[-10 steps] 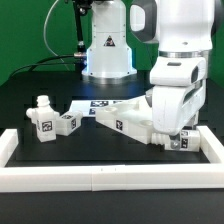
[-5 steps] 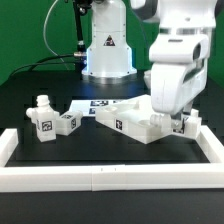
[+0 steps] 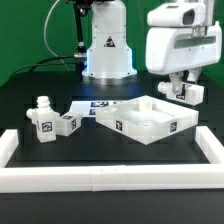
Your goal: Assemble one leg
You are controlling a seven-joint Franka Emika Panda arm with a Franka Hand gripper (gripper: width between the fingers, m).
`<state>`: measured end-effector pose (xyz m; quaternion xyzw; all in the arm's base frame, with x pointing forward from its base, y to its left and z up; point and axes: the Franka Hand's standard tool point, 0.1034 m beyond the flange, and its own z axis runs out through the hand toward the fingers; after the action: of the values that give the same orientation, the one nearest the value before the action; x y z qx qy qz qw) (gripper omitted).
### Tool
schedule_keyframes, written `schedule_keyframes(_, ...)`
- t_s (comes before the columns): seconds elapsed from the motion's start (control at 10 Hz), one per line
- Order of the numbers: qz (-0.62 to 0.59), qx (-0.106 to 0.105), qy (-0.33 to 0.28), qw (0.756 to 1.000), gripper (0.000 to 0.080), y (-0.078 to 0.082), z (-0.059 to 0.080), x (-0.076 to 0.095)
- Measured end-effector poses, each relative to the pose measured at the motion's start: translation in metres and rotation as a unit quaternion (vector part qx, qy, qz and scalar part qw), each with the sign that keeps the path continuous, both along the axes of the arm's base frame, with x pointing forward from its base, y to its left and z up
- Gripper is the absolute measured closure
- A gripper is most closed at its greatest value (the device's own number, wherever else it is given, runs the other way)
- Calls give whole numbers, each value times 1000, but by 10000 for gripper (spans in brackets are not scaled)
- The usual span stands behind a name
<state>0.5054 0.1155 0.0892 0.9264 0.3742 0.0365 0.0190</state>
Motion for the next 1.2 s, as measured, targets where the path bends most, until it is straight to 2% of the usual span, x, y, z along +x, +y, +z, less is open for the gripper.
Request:
schedule_keyframes(0.3,-24,2,2,1000,517,3,-1,-3)
schedule_keyframes(0.4,-55,3,6,998,517,11,0,-15)
schedule_keyframes(0.6,-94,9,8,996,517,36,9,-64)
schedule_keyframes(0.7,-110,11,11,994,515,44,4,-82)
schedule_keyframes(1.1,-124,13,14,992,515,45,-1,-85)
schedule_keyframes(1.2,-171,18,23,985,515,53,-17,-102)
